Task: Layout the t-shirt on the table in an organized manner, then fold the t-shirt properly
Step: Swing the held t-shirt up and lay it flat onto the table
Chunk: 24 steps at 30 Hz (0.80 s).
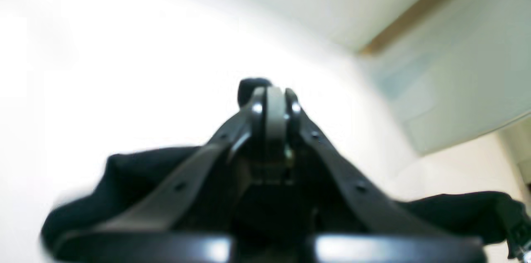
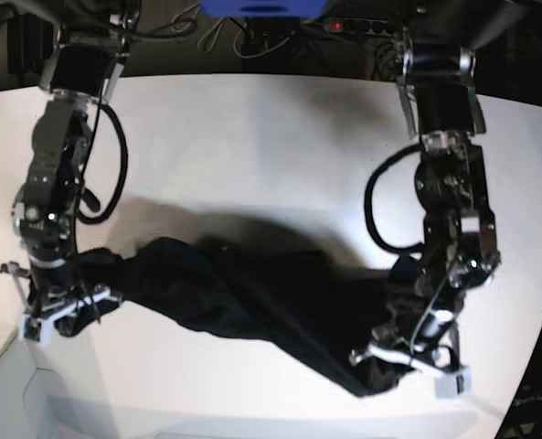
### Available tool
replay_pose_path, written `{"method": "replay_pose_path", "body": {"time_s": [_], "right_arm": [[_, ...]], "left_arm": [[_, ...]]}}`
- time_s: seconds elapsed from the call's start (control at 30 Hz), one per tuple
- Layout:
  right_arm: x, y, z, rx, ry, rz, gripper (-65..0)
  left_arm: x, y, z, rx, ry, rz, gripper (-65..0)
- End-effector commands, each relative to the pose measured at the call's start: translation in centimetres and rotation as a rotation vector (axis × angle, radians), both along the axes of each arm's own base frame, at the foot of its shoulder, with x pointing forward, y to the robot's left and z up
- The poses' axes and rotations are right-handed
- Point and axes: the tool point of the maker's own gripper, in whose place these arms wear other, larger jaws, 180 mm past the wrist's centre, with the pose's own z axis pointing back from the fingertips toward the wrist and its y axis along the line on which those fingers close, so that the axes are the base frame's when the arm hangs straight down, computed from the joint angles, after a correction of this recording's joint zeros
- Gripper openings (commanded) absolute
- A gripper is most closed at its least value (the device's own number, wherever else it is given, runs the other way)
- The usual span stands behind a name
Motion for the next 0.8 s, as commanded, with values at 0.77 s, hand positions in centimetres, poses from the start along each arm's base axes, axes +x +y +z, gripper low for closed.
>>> {"method": "replay_pose_path", "body": {"time_s": [0.77], "right_arm": [[7.9,-6.4,32.3,-0.056,-0.602,-0.098,-65.0]], "left_arm": [[11.9,3.8,23.9,-0.061,-0.284,0.061,-64.8]]}}
